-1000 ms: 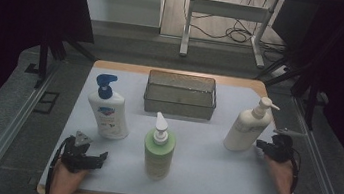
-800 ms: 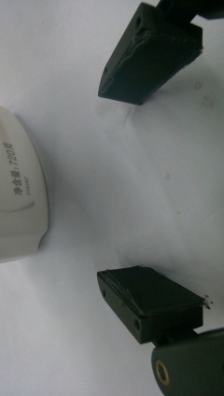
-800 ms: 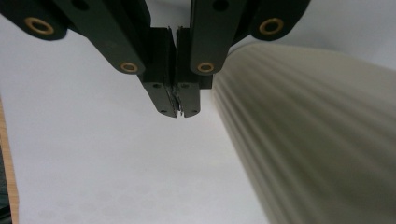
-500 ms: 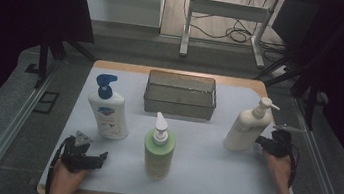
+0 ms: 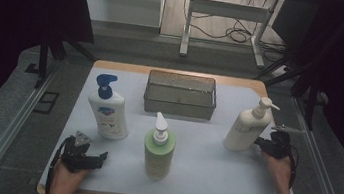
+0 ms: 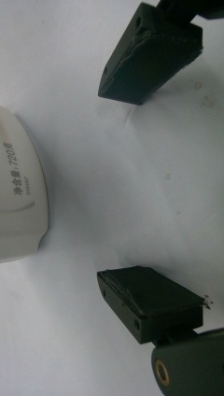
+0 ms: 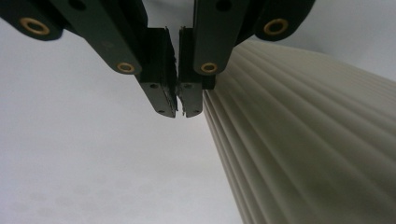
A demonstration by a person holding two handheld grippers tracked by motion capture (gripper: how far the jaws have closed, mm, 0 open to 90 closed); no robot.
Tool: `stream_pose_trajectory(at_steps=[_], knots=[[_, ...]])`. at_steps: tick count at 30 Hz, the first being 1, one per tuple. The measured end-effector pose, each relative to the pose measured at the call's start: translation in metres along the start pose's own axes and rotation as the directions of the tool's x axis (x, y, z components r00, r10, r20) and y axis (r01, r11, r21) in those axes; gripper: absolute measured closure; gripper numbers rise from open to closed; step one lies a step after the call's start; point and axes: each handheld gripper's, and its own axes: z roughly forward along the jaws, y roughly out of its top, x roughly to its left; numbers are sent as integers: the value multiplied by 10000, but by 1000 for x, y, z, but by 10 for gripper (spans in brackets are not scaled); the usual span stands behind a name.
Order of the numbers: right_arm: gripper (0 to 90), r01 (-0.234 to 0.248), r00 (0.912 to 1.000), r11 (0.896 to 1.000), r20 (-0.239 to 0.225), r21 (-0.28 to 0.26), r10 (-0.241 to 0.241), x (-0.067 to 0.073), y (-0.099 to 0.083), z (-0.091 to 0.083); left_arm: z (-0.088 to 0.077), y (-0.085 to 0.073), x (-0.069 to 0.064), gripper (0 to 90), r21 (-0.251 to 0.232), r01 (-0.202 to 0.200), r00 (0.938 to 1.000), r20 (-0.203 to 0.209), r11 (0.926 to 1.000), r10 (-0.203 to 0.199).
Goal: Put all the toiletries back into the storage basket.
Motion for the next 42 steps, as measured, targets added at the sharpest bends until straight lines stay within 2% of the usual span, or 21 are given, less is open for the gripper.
stream_pose_trajectory(at_steps=[9, 15, 20, 28, 39, 42], knots=[[850, 125, 9999, 9999, -107, -55, -126, 1, -3, -5, 0, 0, 0, 116, 2, 1, 10000, 0, 10000, -1], [843, 138, 9999, 9999, -20, -89, -139, 0, 5, -5, 0, 0, 0, 116, 5, 0, 10000, 2, 10000, 0], [854, 266, 9996, 9996, -121, -100, -267, -3, 12, -2, 0, 0, 0, 116, 6, 0, 10000, 2, 10000, 0], [870, 345, 9991, 9994, -255, -73, -347, -1, 8, -3, 0, 0, 0, 116, 36, -33, 10000, -2, 10000, 33], [873, 615, 9968, 9981, -504, -66, -617, 6, 1, -6, 0, 0, 0, 116, 43, -38, 10000, -3, 10000, 38], [872, 711, 9954, 9975, -643, -20, -710, 12, 0, -6, 0, 0, 0, 116, 8, 1, 10000, 3, 10000, -1]])
